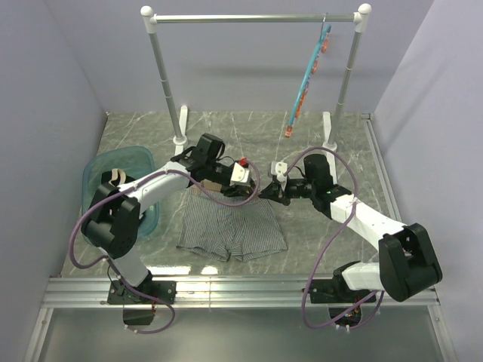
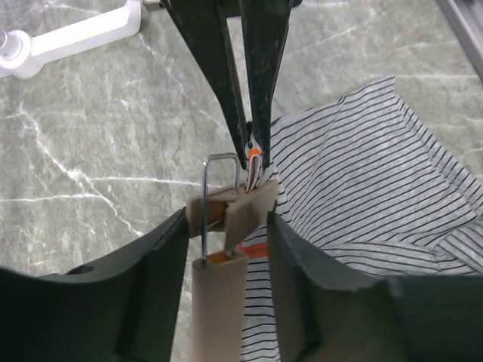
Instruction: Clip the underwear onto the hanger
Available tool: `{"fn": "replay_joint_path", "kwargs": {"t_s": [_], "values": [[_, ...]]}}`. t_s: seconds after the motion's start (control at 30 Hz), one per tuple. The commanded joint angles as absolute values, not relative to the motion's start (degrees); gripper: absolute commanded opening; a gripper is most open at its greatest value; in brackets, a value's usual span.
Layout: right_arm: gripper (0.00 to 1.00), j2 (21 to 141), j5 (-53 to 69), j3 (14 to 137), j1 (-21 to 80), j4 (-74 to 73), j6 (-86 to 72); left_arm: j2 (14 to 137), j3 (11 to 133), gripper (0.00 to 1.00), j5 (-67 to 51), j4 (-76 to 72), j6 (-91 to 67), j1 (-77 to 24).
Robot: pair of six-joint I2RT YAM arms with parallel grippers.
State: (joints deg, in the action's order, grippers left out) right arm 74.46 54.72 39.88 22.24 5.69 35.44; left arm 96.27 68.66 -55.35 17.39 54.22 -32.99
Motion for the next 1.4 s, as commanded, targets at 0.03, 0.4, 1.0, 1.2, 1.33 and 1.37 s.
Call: {"fn": "replay_joint_path", "kwargs": {"t_s": [0.03,0.4,1.0,1.2,1.33,1.37], "values": [[0.00,72.60,56.87,42.72,22.06,8.00,36.12,96.15,69.26,0.55,-54.06,16.79,52.48,-33.13],[0.00,72.60,56.78,41.31,21.97,7.56,37.18,87.64,69.26,0.62,-51.50,13.72,37.90,-27.96],[0.00,71.72,56.60,41.83,22.41,6.51,38.14,75.85,47.20,0.80,-37.71,3.62,28.97,-13.71],[0.00,71.63,56.34,41.92,22.59,6.15,38.93,82.08,46.31,0.77,-41.65,-2.10,37.43,-13.71],[0.00,71.63,56.25,42.54,22.59,5.10,39.46,88.40,47.81,0.74,-42.19,-6.49,40.95,-14.15],[0.00,71.46,56.25,42.63,22.59,5.01,39.55,89.11,48.07,0.74,-42.10,-6.76,42.00,-14.32]]}}
